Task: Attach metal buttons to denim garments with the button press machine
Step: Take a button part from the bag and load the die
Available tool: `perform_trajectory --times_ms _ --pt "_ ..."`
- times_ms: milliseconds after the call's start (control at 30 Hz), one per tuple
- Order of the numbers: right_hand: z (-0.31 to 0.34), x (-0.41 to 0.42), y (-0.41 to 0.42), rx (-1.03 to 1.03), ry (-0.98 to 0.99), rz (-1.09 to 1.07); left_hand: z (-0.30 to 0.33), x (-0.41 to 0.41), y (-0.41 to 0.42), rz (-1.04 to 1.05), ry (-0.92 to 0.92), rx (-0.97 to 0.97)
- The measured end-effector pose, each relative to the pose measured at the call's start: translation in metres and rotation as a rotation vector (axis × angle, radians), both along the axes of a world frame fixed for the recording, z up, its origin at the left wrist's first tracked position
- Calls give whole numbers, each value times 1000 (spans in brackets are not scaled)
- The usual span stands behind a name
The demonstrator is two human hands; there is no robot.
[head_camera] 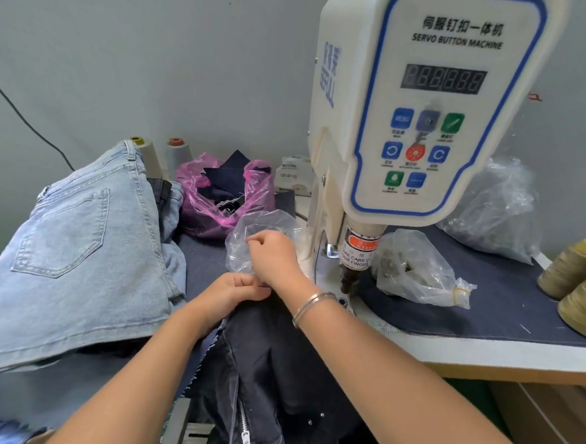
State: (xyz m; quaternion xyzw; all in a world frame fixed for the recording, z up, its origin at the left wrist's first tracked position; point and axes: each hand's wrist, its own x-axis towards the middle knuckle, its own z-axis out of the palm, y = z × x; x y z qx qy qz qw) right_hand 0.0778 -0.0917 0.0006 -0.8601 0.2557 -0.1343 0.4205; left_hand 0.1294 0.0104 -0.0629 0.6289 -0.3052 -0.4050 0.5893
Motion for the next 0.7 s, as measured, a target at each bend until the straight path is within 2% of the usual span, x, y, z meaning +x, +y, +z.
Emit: perform_trajectory --times_ms 100,167,267,400,500,700 --pt "-15 27 -17 -330 276 6 3 -1 0 25 -46 54" --pt "-19 35 -22 -510 376 62 4 -2 -1 23 -62 75" --pt "-24 41 -23 -698 413 229 4 -1 -2 13 -75 66" --pt "-28 44 -20 -925 370 221 3 1 -3 14 -82 50" --pt "-26 47 -18 -1013 306 208 3 2 -3 22 -87 58" --pt "-29 55 -18 -1043 286 192 4 -2 -3 31 -57 53"
